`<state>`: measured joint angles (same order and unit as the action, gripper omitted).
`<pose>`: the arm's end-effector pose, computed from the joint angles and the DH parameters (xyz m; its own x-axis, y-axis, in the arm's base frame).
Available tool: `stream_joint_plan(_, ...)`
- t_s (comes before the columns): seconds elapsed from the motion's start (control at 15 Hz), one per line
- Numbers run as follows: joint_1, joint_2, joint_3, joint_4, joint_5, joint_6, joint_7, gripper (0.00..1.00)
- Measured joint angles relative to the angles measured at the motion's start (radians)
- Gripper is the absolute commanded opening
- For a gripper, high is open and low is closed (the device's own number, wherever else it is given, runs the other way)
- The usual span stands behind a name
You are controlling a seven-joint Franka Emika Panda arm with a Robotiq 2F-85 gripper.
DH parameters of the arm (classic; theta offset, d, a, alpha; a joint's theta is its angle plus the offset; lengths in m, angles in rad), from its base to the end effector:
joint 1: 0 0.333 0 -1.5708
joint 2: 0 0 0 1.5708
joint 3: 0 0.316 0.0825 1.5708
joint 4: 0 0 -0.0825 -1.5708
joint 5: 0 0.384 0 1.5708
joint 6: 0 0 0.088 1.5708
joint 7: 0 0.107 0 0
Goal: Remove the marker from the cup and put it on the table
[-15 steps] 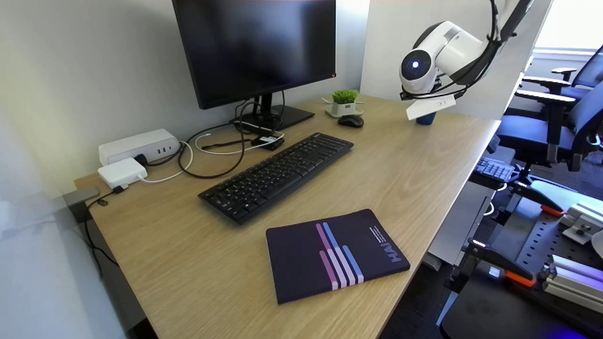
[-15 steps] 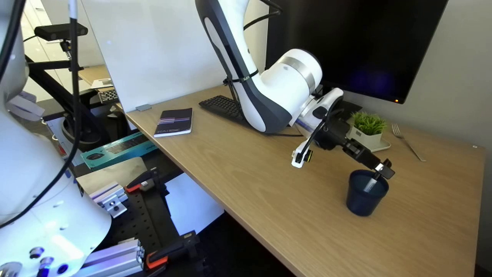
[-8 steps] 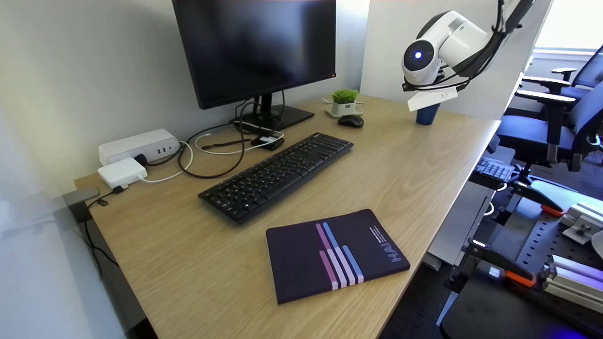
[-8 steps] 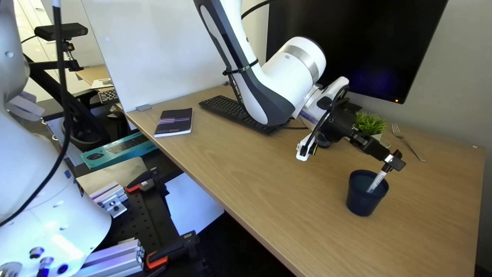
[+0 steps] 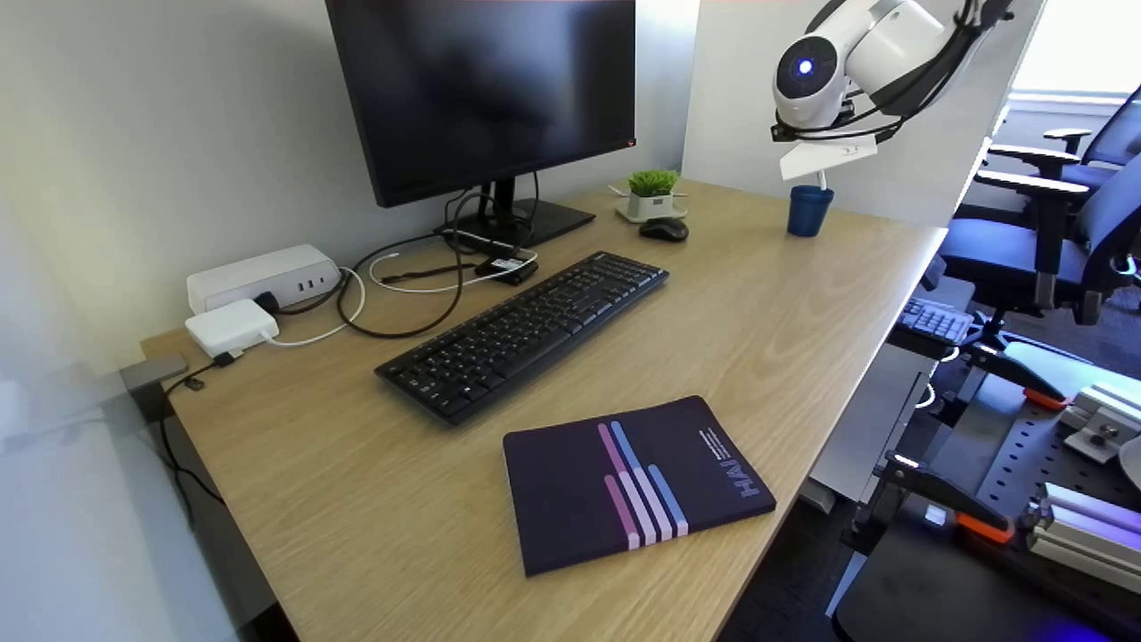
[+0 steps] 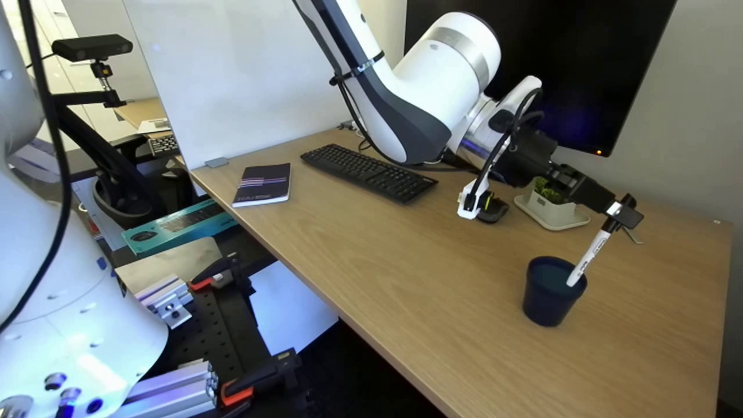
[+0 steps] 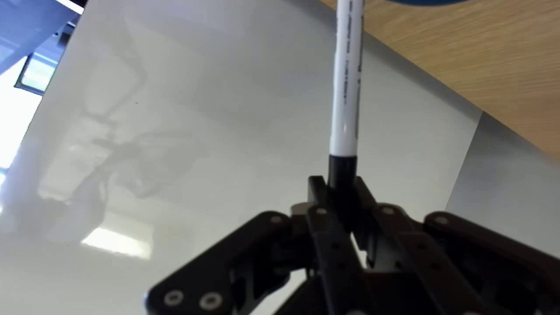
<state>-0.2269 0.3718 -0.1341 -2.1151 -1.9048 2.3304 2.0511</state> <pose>0.5368 -0.2190 0.2400 0.5183 -0.1573 0.8406 -0.7893 -0.4664 0.3994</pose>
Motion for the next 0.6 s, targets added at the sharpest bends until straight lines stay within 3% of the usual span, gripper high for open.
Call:
stream_joint_plan(0.33, 0.001, -0.051, 0.002, -0.012, 0.007, 0.041, -0.07, 0.04)
stream_joint_plan(0.6, -0.006, -0.113, 0.002, -0.014, 0.007, 0.262, -0.195, 0.04)
